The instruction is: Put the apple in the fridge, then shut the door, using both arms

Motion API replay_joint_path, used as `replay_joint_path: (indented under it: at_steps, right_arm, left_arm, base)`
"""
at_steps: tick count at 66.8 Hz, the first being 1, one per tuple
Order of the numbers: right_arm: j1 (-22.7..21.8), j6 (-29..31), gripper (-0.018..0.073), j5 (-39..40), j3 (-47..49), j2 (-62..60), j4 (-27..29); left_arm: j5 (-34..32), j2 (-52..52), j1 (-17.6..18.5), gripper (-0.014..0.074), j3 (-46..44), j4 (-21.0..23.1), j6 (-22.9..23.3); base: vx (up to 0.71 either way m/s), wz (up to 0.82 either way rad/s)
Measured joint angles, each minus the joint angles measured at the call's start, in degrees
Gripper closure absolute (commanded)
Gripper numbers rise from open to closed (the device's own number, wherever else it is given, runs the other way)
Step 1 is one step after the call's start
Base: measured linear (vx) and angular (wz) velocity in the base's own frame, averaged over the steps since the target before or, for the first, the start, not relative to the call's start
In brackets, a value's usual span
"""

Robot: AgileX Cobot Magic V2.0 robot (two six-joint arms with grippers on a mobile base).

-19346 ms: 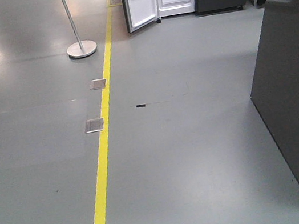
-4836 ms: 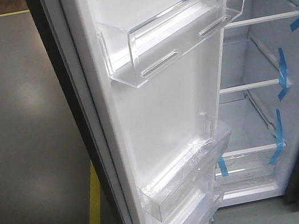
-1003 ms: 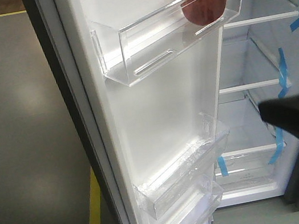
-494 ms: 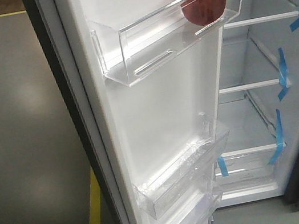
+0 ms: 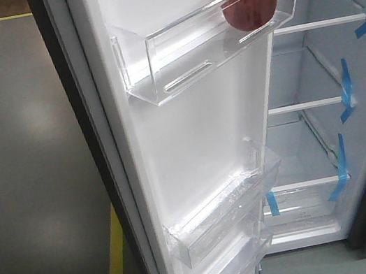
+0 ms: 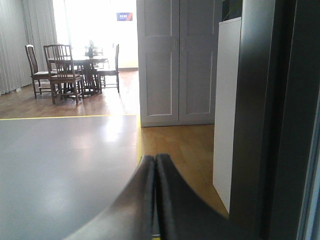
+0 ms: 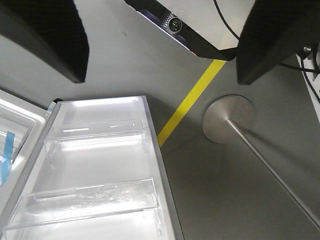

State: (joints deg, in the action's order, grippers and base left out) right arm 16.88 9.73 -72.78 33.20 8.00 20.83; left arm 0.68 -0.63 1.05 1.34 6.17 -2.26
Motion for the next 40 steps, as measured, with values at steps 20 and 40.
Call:
replay_joint_path:
  at_steps: [20, 40]
  right_arm:
    - [0.0, -1.5, -0.0016, -0.1, 0.0, -0.9, 1.0]
    - [0.0, -1.4, -0.0016, -0.1, 0.0, -0.9, 4.1]
  left_arm:
    - [-0.7, 0.0, 0.0, 0.0603, 0.0, 0.0, 0.0]
    - [-1.4, 0.0, 0.0, 0.0603, 0.0, 3.7, 0.8]
  base:
    - [0.00, 0.00]
    - [0.00, 0.00]
